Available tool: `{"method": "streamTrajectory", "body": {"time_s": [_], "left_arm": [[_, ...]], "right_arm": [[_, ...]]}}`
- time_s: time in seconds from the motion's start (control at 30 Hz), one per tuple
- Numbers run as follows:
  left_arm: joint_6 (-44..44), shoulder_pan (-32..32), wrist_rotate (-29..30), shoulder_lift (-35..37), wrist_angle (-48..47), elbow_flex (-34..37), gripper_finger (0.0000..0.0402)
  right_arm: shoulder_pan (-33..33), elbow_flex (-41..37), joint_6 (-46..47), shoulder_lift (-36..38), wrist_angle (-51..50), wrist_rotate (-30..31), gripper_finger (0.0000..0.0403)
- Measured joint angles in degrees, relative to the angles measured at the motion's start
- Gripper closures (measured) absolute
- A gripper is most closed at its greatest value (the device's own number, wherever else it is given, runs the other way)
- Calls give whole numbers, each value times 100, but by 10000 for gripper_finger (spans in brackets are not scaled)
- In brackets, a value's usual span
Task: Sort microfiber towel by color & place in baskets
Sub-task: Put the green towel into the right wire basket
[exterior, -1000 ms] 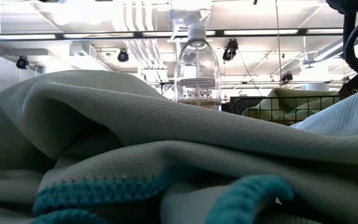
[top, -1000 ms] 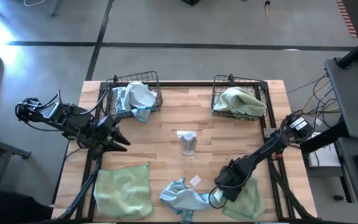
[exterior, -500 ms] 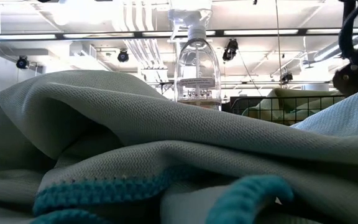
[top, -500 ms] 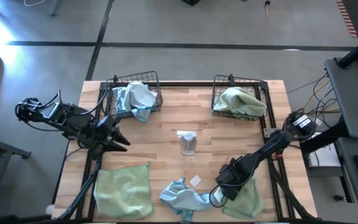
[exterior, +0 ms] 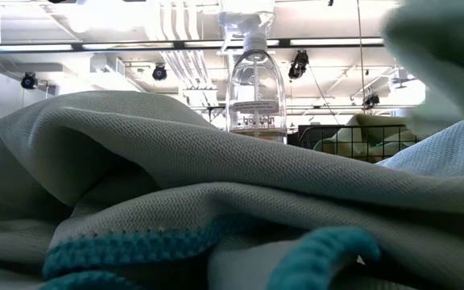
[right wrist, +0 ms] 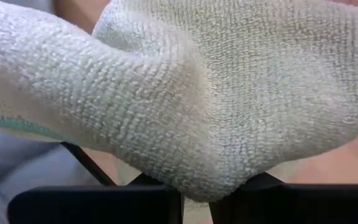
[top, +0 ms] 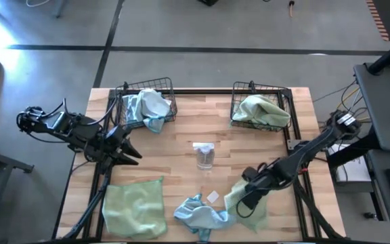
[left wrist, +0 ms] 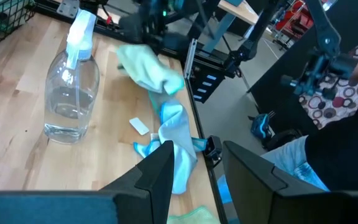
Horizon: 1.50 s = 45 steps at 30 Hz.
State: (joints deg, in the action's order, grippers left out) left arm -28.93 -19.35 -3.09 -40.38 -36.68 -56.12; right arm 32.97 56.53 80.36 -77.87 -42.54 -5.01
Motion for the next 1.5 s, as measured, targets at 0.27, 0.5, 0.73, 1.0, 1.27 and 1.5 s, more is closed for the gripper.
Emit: {"method": "streamTrajectory", "body": {"time_s": [0.27, 0.5, 0.73, 1.0, 1.27, 1.5], "left_arm": [[-2, 0, -28, 2, -80, 0, 280], [2, 0, -68, 2, -93, 0, 280], [38, 0, -68, 22, -109, 0, 280], [54, 0, -92, 122, -115, 0, 280], [121, 0, -96, 201, -137, 0, 280], [123, 0, -96, 236, -313, 0, 280]], "right_arm": [[0, 9, 27, 1006, 230, 1639, 369], [0, 9, -1037, 1590, 1173, 3237, 369], [-10, 9, -3355, 1851, 3390, 4463, 369], [-37, 15, -6288, 1815, 6403, 4417, 369], [-39, 17, -7244, 1830, 6930, 4421, 369], [-39, 17, -7377, 1792, 6939, 3941, 369]]}}
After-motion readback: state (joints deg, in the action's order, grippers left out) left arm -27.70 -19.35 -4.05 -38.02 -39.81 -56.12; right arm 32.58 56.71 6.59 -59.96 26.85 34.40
